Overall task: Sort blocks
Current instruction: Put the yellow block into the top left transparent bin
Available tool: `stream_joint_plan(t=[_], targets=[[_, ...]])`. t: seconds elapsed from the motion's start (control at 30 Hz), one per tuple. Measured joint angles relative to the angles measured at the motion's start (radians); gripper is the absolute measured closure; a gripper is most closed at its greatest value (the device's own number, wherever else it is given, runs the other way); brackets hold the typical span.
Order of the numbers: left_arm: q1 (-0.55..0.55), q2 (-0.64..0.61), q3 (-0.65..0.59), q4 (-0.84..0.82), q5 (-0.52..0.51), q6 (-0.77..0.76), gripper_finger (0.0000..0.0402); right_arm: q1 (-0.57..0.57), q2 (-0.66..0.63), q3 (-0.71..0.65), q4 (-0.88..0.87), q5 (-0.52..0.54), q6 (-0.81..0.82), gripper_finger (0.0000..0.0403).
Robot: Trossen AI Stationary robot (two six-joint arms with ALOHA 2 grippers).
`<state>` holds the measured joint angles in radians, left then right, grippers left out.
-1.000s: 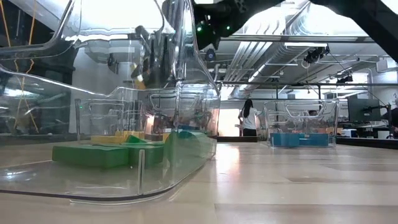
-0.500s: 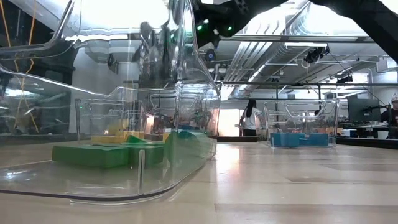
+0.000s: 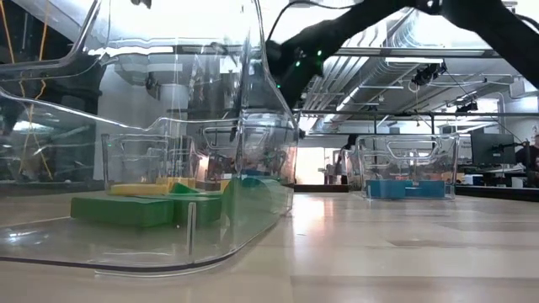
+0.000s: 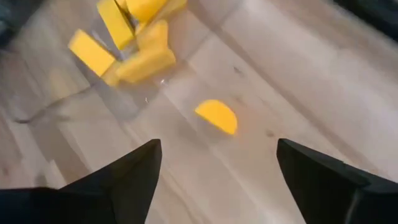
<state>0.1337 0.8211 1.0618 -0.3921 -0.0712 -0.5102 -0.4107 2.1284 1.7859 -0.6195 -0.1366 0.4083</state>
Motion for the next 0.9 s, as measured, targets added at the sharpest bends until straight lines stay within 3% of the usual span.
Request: stream_joint_plan(t=[0.27,0.67,0.9], targets=[[-0.007,0.045,0.0,0.001,0.0,-0.044,0.0131,0.022,0.114,0.001,0.205,0.045,0.201,0.0097],[-0.007,0.069,0.0,0.0,0.001,-0.064,0.0131,0.062,0.15,0.002,0.207,0.233,0.331,0.0097],[-0.007,0.069,0.0,0.001,0.0,-0.063,0.0131,0.092,0.158,0.002,0.171,0.246,0.4,0.0099]])
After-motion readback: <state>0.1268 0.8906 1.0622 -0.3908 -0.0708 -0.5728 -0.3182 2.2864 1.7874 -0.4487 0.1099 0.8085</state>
